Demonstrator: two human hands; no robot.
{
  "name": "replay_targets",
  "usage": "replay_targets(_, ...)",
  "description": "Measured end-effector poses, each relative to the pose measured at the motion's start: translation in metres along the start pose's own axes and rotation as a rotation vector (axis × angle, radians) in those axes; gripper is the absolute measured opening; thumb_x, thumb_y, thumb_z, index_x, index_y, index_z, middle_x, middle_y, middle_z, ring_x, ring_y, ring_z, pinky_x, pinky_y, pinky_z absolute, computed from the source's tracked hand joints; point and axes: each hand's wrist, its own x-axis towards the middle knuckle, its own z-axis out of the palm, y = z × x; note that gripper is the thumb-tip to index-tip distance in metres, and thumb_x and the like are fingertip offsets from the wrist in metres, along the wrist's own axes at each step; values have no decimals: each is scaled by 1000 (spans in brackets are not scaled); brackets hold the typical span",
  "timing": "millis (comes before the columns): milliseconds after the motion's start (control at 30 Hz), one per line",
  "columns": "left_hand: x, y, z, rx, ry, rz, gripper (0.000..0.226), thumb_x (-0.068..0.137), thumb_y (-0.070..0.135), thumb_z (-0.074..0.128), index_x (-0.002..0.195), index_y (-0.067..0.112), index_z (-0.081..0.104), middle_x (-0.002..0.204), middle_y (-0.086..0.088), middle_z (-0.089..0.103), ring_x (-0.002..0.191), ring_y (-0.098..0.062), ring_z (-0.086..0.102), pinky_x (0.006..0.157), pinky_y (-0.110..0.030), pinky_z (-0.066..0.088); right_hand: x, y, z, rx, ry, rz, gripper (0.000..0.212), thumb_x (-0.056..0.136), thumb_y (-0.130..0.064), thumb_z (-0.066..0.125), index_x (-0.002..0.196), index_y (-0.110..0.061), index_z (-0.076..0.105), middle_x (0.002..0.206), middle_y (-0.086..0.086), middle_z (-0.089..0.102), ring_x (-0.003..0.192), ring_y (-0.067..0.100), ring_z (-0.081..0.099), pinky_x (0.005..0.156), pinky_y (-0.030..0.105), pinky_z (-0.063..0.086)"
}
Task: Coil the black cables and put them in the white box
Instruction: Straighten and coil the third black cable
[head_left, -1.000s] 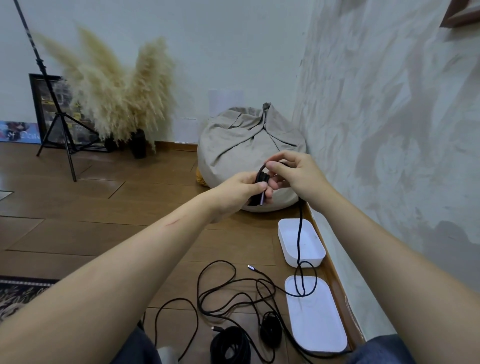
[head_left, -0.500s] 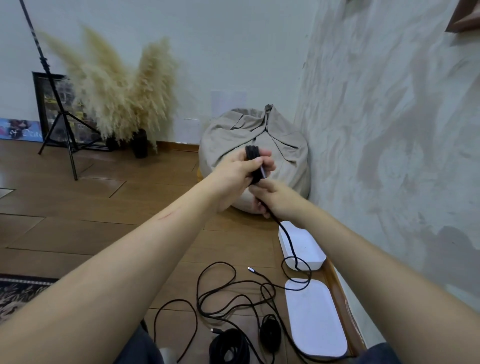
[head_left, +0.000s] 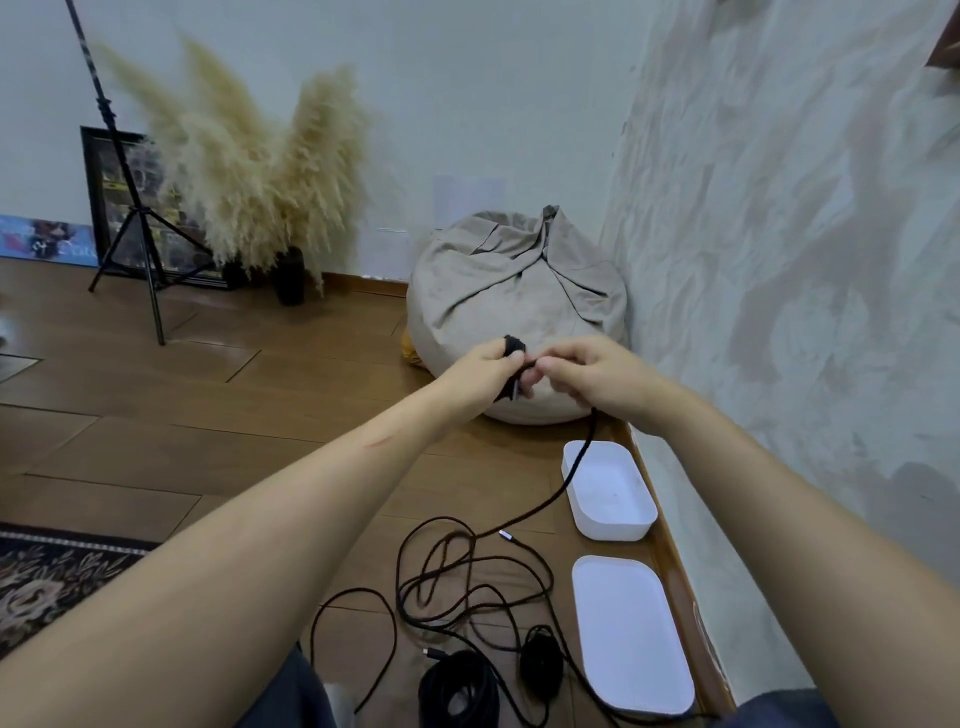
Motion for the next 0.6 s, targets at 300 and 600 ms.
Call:
replay_targets(300, -8, 13, 14, -166, -218, 1, 24, 111, 18, 38, 102, 8, 58, 77, 1, 55, 80, -17, 60, 87, -28, 50, 3, 9, -10, 166, 346, -63, 16, 92, -19, 70, 90, -3, 74, 53, -13, 53, 52, 1, 43, 52, 11, 34)
replay_targets(600, -13, 19, 11, -162, -183, 30, 26, 112, 19, 37, 99, 7, 57, 73, 1, 53, 76, -17, 57, 80, -23, 52, 1, 11, -10, 241, 308, -64, 17, 97, -20, 66, 101, -5, 73, 58, -4, 49, 52, 4, 42, 50, 11, 34)
